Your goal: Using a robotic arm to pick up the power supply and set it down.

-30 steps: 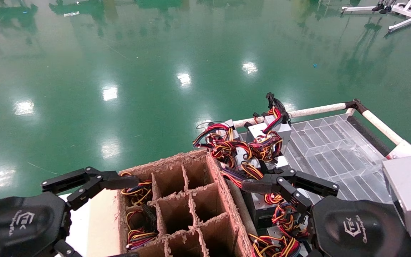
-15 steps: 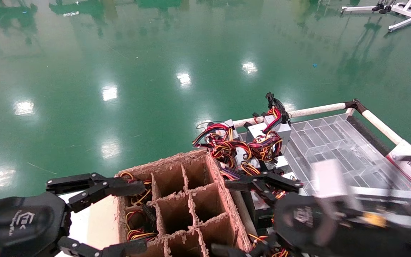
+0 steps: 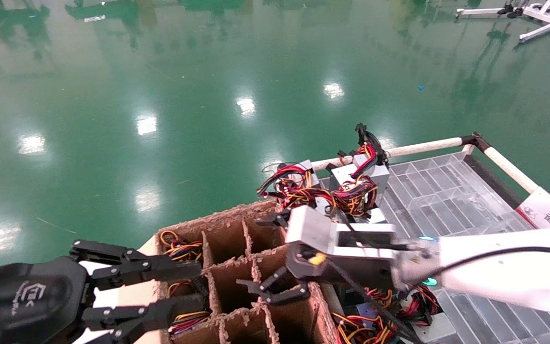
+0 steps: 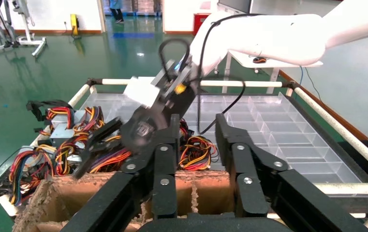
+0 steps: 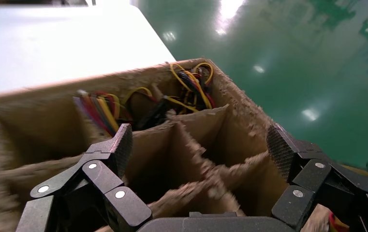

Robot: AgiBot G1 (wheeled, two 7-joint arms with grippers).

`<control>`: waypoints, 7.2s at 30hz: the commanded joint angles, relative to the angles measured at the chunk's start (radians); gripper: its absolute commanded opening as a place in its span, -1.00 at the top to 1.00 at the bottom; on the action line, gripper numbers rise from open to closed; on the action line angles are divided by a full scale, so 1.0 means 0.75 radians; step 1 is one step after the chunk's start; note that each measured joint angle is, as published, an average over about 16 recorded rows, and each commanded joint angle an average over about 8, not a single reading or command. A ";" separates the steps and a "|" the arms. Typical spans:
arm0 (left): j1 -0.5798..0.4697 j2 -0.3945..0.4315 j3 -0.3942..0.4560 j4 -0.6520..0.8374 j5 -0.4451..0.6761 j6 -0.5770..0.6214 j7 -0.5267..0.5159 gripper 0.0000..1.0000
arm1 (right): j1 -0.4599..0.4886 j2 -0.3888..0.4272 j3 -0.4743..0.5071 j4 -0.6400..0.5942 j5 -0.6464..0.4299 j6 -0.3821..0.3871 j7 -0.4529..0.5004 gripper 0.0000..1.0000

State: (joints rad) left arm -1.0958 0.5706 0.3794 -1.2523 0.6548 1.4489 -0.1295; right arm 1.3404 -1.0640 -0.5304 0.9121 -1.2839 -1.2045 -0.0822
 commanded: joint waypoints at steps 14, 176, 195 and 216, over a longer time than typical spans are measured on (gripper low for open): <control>0.000 0.000 0.000 0.000 0.000 0.000 0.000 0.89 | 0.098 -0.350 -0.048 -0.411 -0.089 0.139 -0.520 -0.79; 0.000 0.000 0.001 0.000 -0.001 0.000 0.000 -1.00 | 0.568 0.151 -0.572 -1.261 0.775 0.202 -0.796 1.00; 0.000 0.000 0.001 0.000 -0.001 -0.001 0.001 -1.00 | 0.590 0.187 -0.627 -1.261 0.692 0.123 -0.572 -1.00; 0.000 0.000 0.001 0.000 -0.001 -0.001 0.001 -1.00 | 0.625 0.189 -0.632 -1.268 0.683 0.053 -0.479 -1.00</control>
State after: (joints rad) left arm -1.0958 0.5703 0.3801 -1.2521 0.6541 1.4484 -0.1291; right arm 1.8099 -0.9222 -1.0016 -0.0441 -0.7683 -1.1818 -0.4137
